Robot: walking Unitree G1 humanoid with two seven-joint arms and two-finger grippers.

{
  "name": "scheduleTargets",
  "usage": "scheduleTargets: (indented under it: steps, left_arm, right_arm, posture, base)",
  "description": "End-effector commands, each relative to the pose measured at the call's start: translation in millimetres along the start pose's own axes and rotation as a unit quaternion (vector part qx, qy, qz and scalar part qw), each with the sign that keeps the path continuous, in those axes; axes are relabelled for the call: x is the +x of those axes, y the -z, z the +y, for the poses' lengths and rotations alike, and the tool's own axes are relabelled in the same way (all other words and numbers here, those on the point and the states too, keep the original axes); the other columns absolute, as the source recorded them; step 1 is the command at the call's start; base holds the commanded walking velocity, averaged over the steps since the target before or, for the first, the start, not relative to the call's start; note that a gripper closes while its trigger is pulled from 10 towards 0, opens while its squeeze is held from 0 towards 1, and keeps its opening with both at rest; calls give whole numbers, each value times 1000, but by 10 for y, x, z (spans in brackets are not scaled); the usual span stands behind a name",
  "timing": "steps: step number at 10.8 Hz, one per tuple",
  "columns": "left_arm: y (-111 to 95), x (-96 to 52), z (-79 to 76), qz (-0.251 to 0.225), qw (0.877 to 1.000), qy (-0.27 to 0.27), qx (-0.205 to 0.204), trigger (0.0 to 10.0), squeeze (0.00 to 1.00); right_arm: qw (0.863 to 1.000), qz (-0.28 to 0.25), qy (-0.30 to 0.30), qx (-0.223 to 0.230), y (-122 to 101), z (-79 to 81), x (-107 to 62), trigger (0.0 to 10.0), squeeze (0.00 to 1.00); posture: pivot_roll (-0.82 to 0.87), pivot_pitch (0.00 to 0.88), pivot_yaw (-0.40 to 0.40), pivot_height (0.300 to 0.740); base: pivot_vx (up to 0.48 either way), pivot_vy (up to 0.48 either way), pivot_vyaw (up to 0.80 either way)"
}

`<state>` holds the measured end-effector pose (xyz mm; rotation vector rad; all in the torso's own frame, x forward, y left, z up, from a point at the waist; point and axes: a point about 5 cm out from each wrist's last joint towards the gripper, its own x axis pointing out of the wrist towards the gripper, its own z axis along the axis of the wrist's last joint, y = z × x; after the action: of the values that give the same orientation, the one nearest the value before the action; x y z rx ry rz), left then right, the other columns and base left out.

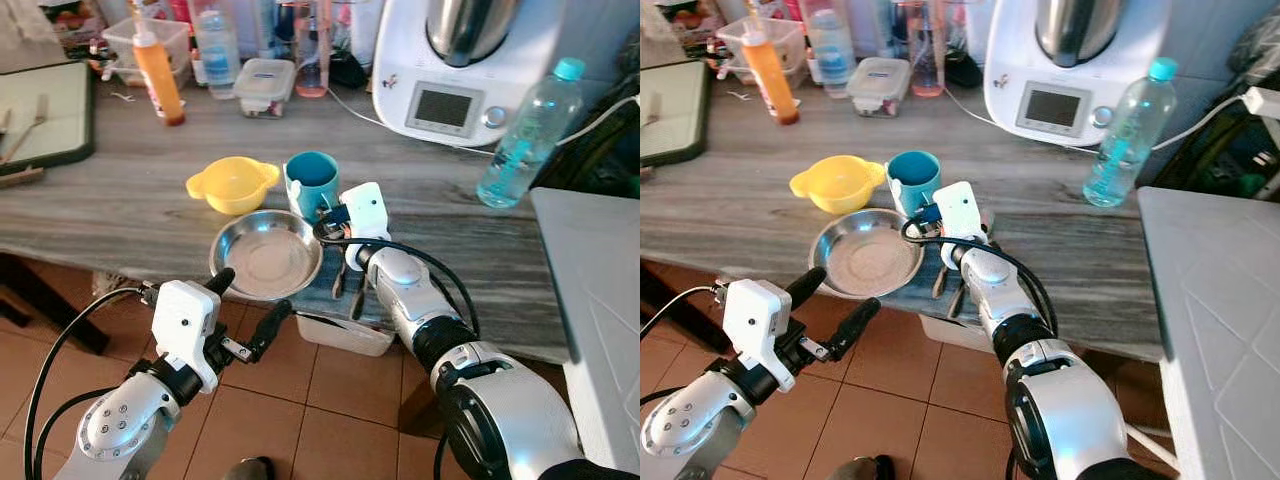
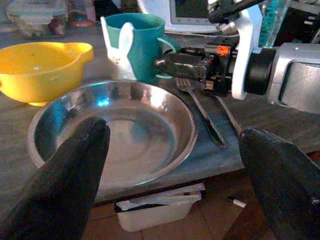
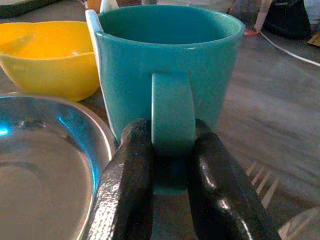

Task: Setting the table

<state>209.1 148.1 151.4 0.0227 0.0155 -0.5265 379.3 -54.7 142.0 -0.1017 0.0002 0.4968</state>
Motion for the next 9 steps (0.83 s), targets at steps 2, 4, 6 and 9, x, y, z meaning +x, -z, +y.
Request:
scheduleTargets:
  steps: [2, 4, 6, 9]
  left_arm:
    - [-22, 6, -14, 0, 1000, 0, 7, 10000, 0]
    - [-17, 4, -13, 1, 1000, 0, 5, 10000, 0]
    - [-24, 14, 1, -2, 1000, -1, 4, 10000, 0]
    - [-40, 27, 47, -5, 1000, -15, 6, 10000, 0]
  right_arm:
    - [1000, -18, 4, -6, -79, -25, 19, 1961, 0]
    - [999, -22, 20, -27, -108, -50, 23, 10000, 0]
    - [997, -39, 46, -40, -178, -120, 23, 10000, 0]
    - [997, -44, 48, -39, -201, -137, 26, 10000, 0]
  posture:
    - [234, 131, -1, 740]
    - [234, 131, 0, 740]
    - [230, 130, -2, 740]
    - [229, 117, -4, 740]
  base:
    - [0, 0, 0]
    - [0, 0, 0]
    - [0, 0, 0]
    - [0, 0, 0]
